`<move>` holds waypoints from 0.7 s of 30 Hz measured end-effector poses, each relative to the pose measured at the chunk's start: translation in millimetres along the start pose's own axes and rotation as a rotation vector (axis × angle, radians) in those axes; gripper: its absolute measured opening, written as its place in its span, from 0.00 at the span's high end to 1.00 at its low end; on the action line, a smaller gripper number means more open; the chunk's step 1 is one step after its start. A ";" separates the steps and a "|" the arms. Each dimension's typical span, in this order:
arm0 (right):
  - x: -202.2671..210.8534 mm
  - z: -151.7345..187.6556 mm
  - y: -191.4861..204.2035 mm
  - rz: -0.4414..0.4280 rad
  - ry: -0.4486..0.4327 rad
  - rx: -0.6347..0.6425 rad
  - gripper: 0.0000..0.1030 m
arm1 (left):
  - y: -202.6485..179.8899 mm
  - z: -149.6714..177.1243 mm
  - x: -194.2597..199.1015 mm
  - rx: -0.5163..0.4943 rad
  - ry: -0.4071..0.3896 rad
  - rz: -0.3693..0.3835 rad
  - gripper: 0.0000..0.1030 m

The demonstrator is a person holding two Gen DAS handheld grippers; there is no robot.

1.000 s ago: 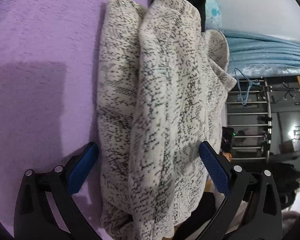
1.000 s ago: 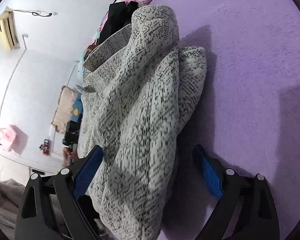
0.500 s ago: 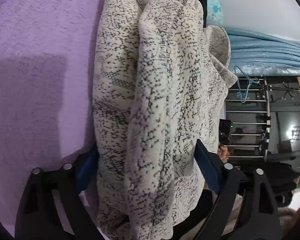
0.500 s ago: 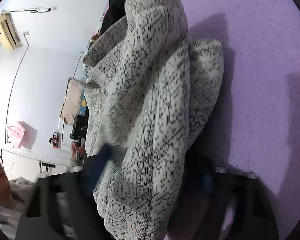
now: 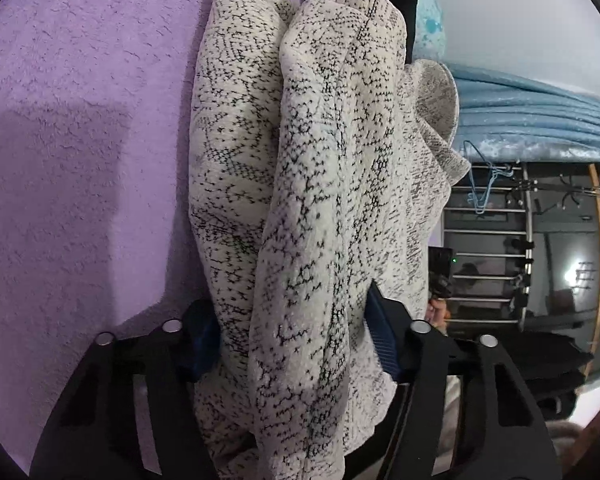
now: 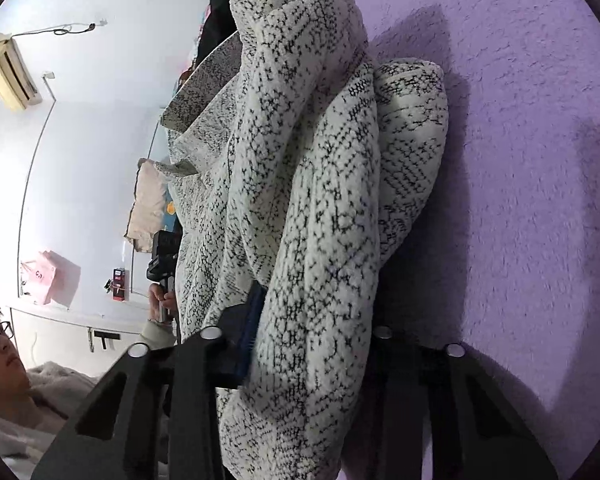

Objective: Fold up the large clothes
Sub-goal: 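Slide both grippers onto the folded jacket and grasp it, then lift the folded jacket with both grippers and carry it across the bed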

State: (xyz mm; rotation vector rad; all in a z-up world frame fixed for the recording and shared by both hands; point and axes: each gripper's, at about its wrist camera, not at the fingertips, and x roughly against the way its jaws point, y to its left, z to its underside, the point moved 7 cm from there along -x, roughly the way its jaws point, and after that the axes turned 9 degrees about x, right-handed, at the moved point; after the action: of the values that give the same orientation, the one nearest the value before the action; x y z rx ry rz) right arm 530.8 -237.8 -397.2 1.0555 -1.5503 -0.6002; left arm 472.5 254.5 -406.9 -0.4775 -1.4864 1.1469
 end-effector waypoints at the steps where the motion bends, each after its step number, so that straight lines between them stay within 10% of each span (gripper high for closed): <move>1: 2.1 -0.8 3.3 0.011 -0.004 0.007 0.76 | -0.9 -0.2 0.6 0.000 -0.006 -0.010 0.49; 21: 24.9 26.6 90.6 0.061 -0.115 0.088 0.84 | -44.9 30.2 26.9 -0.090 -0.094 -0.061 0.74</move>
State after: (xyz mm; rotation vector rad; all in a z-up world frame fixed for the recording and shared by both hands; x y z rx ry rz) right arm 478.1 -220.9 -316.8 1.0514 -1.7162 -0.5628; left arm 450.7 244.8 -351.3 -0.4418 -1.6287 1.0704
